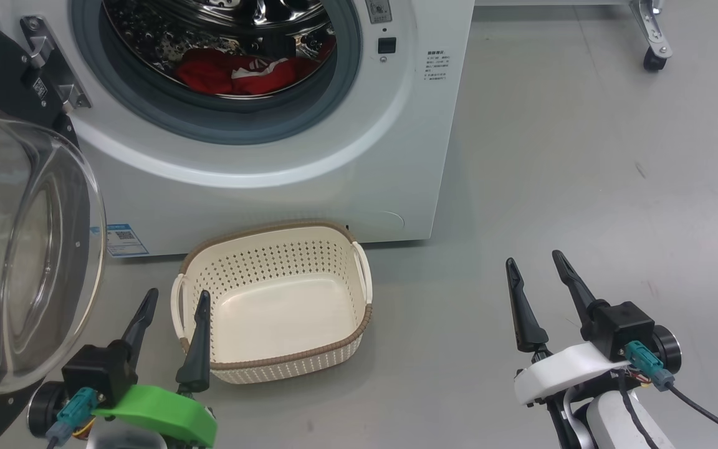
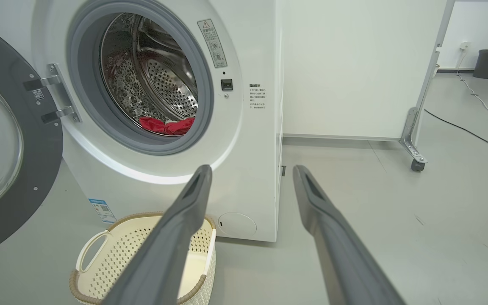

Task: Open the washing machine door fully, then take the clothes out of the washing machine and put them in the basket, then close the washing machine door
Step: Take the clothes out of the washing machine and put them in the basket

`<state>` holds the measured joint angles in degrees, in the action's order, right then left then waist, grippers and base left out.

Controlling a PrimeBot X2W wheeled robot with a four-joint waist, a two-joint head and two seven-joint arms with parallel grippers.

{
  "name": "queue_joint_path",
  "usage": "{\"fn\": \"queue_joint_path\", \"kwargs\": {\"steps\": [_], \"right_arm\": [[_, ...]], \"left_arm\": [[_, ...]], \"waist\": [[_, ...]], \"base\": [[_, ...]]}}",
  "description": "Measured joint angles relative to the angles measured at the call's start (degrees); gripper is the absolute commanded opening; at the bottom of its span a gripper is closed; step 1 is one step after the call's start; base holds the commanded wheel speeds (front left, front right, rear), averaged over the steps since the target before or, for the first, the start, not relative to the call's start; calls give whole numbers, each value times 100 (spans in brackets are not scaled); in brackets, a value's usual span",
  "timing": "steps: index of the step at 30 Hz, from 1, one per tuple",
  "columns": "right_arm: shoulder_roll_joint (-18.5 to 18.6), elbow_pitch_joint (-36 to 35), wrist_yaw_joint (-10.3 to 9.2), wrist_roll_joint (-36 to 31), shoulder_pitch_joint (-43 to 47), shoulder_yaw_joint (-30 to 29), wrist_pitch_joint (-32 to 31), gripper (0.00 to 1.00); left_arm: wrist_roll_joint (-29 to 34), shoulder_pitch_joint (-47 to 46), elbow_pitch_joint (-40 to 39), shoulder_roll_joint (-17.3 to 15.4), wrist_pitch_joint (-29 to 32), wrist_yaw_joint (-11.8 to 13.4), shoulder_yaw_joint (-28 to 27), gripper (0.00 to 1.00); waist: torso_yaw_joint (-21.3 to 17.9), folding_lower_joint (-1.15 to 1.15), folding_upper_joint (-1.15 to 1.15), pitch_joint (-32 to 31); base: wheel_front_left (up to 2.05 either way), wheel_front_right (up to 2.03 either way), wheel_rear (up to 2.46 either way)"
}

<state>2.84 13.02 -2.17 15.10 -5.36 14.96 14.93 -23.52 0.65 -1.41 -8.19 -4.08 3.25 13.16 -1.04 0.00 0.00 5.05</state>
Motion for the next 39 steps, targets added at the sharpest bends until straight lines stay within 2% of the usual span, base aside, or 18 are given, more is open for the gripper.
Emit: {"fn": "queue_joint_path", "kwargs": {"steps": [21,39], "right_arm": [[0,2,0,2,0,4,0,100],[-1,3,-1,2,-1,5,0,100]], "left_arm": [[10,4,-16,1,48,48,8,100],[10,4,-36,3,51,58,0,100]], "waist": [[-1,0,0,3],[12,0,0,45]], "base": [[110,-110,0],[37,-37,0]]}}
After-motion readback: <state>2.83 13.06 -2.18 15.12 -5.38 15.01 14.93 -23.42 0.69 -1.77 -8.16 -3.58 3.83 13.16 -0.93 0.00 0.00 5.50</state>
